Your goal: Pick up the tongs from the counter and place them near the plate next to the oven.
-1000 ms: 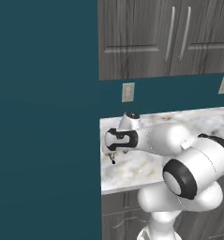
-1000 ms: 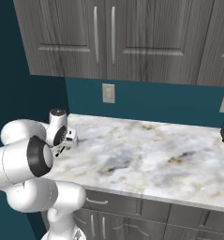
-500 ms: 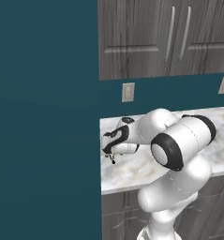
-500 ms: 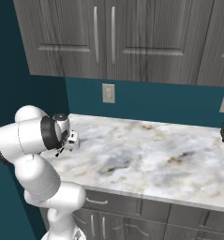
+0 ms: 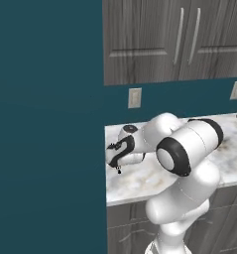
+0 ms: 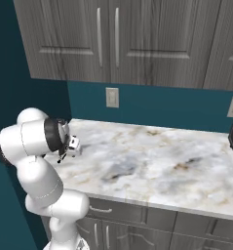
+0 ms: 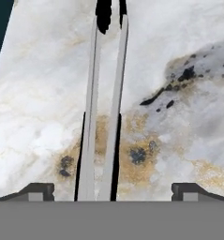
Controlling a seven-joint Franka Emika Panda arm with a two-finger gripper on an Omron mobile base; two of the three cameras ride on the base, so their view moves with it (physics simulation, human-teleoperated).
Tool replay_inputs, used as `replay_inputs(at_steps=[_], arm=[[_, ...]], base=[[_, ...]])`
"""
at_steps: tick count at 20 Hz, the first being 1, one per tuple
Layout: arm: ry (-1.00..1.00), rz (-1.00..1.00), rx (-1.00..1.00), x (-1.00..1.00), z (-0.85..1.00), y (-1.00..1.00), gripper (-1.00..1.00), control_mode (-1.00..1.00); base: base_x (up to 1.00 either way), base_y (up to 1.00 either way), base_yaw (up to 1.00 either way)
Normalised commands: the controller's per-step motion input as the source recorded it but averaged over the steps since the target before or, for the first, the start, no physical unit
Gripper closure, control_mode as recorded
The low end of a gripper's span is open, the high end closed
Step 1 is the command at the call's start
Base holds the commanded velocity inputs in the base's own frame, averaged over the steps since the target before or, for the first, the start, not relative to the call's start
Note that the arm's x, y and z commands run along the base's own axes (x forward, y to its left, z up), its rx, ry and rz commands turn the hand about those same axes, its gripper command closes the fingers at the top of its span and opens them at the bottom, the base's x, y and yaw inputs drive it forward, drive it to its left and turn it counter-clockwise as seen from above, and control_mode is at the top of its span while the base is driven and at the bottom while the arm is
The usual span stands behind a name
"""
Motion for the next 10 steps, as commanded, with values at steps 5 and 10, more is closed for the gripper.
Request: replay_inputs(at_steps=[5,10], arm=[[0.00,-0.01,-0.12,0.01,-0.68,0.08,1.00,-1.00],[0.00,-0.05,-0.02,0.00,-0.37,-0.28,1.00,-1.00]], base=[[0.00,0.00,0.00],[0.00,0.00,0.00]])
